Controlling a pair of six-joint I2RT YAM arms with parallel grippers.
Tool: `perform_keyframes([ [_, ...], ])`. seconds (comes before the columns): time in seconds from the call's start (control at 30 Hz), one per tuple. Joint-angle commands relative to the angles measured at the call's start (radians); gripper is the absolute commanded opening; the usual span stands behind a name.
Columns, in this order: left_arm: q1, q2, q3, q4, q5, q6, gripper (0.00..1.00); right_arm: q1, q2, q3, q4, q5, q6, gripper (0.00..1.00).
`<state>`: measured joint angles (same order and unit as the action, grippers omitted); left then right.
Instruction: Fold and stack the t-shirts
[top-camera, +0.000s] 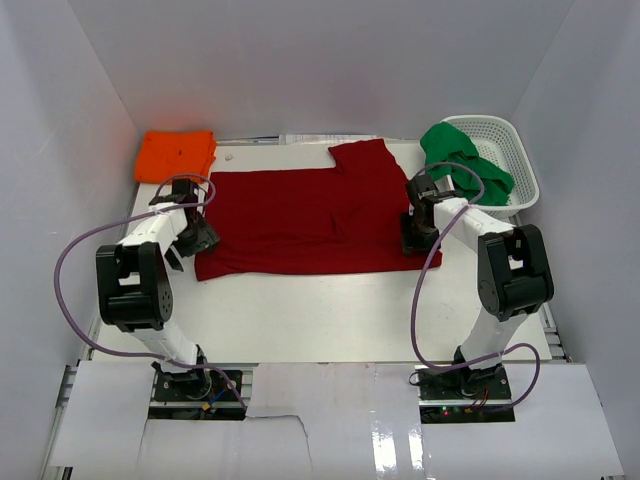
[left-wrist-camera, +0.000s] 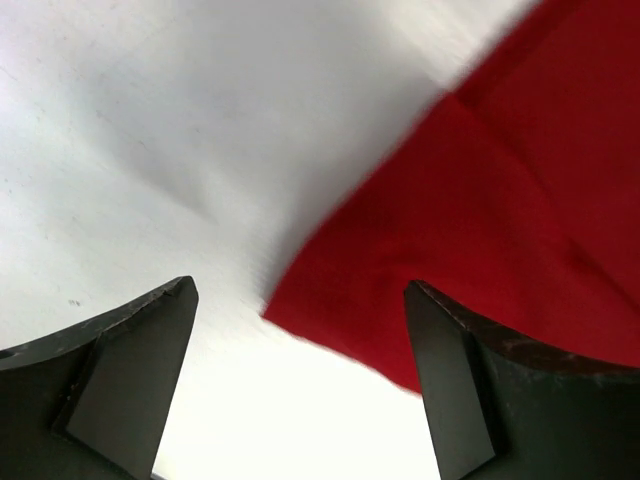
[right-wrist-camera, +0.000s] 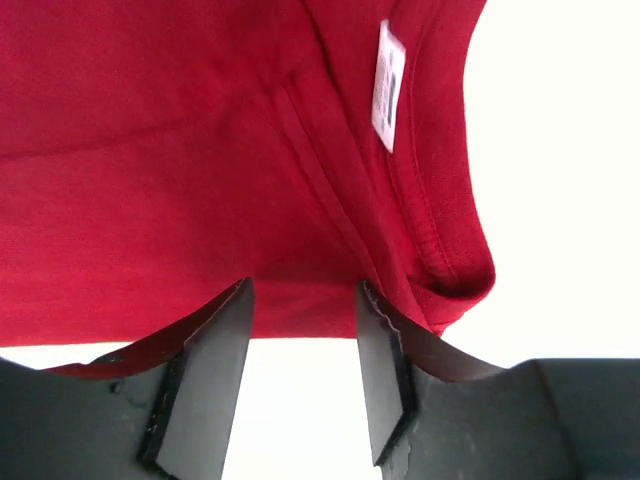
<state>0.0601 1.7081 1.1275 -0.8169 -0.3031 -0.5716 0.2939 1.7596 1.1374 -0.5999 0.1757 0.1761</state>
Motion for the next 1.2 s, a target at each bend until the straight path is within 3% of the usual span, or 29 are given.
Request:
perform_keyframes([
  [0.0, -0.043, -0.158, 0.104, -0.040, 0.062, 0.009, 0.96, -0.006, -0.048, 0.125, -0.055, -0.051, -0.009, 0.53],
  [0.13, -0.077, -0.254, 0.207, -0.082, 0.195, 0.006, 0.98, 0.013, -0.029, 0.289, -0.107, -0.103, -0.012, 0.59],
  [0.23, -0.077, -0.246, 0.280, -0.044, 0.194, 0.012, 0.98, 0.016, 0.035, 0.436, -0.106, -0.125, -0.024, 0.62],
  [0.4, -0.069, -0.075, 0.373, 0.100, 0.182, 0.018, 0.98, 0.005, 0.246, 0.672, -0.048, -0.165, -0.058, 0.66],
  [0.43, -0.065, -0.020, 0.397, 0.125, 0.185, 0.018, 0.98, 0.004, 0.277, 0.740, -0.029, -0.163, -0.058, 0.75],
  [0.53, -0.062, 0.039, 0.408, 0.251, 0.223, 0.025, 0.98, -0.010, 0.359, 0.817, 0.091, -0.162, -0.043, 0.82],
  [0.77, -0.062, 0.195, 0.479, 0.529, 0.277, 0.058, 0.98, -0.021, 0.477, 0.806, 0.510, -0.212, -0.033, 0.79],
  [0.87, -0.062, 0.238, 0.473, 0.667, 0.282, 0.076, 0.98, -0.024, 0.494, 0.725, 0.731, -0.203, -0.035, 0.77],
  [0.93, -0.062, 0.257, 0.473, 0.720, 0.283, 0.093, 0.98, -0.025, 0.520, 0.739, 0.776, -0.214, -0.038, 0.77],
  [1.07, -0.062, 0.317, 0.430, 0.924, 0.297, 0.124, 0.98, -0.029, 0.658, 0.928, 0.764, -0.205, -0.053, 0.77],
  [1.17, -0.062, 0.372, 0.443, 0.973, 0.332, 0.131, 0.98, -0.030, 0.705, 0.937, 0.855, -0.185, -0.070, 0.73],
])
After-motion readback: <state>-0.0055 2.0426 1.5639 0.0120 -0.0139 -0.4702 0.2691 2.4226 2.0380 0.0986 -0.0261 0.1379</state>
